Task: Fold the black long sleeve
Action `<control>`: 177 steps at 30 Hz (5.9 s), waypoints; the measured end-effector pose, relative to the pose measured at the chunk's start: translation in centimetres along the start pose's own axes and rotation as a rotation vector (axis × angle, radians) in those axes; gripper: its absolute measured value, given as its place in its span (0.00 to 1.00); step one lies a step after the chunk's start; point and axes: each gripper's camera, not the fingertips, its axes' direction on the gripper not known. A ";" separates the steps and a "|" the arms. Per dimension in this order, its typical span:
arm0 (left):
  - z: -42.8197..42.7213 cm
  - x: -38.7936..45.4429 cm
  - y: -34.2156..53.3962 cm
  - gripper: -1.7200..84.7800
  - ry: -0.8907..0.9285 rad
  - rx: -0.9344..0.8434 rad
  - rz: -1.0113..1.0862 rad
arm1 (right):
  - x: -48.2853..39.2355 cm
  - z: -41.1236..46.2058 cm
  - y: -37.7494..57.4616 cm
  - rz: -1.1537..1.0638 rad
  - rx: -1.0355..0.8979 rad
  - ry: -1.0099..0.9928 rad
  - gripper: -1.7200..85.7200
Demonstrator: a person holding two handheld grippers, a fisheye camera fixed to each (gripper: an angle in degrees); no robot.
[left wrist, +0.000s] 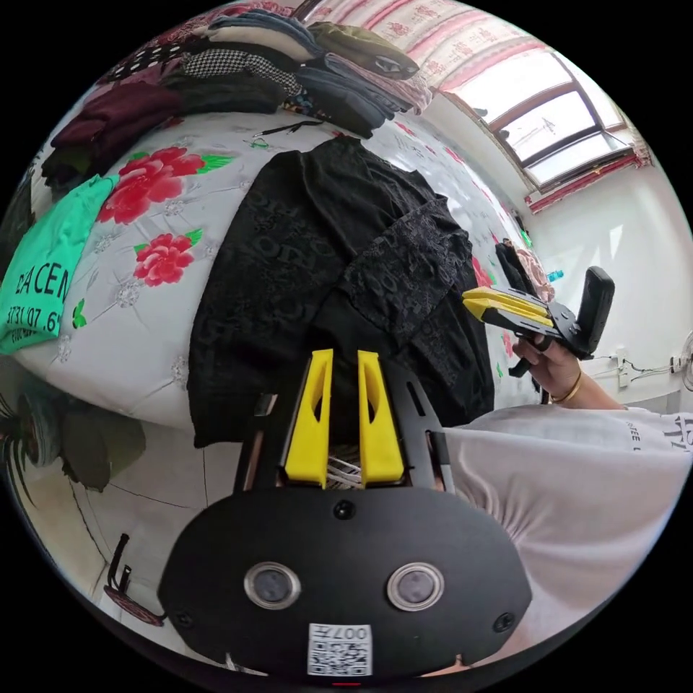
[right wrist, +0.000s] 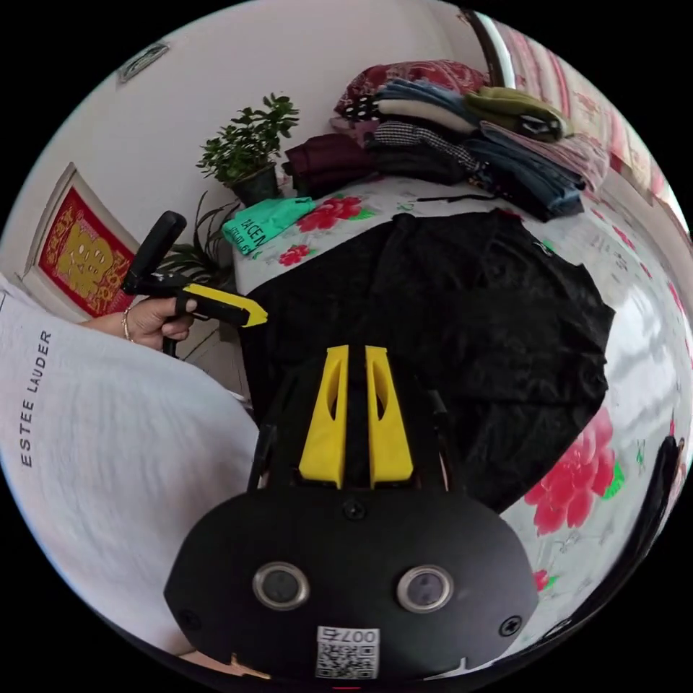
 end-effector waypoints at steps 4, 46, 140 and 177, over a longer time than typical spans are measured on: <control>1.0 0.4 -2.8 0.12 -0.025 -0.021 0.052 | 5.4 -3.9 2.1 0.243 0.056 0.104 0.08; 25.4 24.6 -48.3 0.03 -0.135 -0.256 0.576 | 24.6 -9.6 -0.9 -0.059 -0.055 0.262 0.04; -1.9 3.3 -3.4 0.08 -0.366 -0.398 0.434 | -4.5 -21.9 18.0 0.765 -0.195 0.137 0.11; -7.4 -14.0 -42.6 0.17 0.456 0.268 -0.319 | 24.4 -19.5 5.4 0.897 0.446 -0.041 0.07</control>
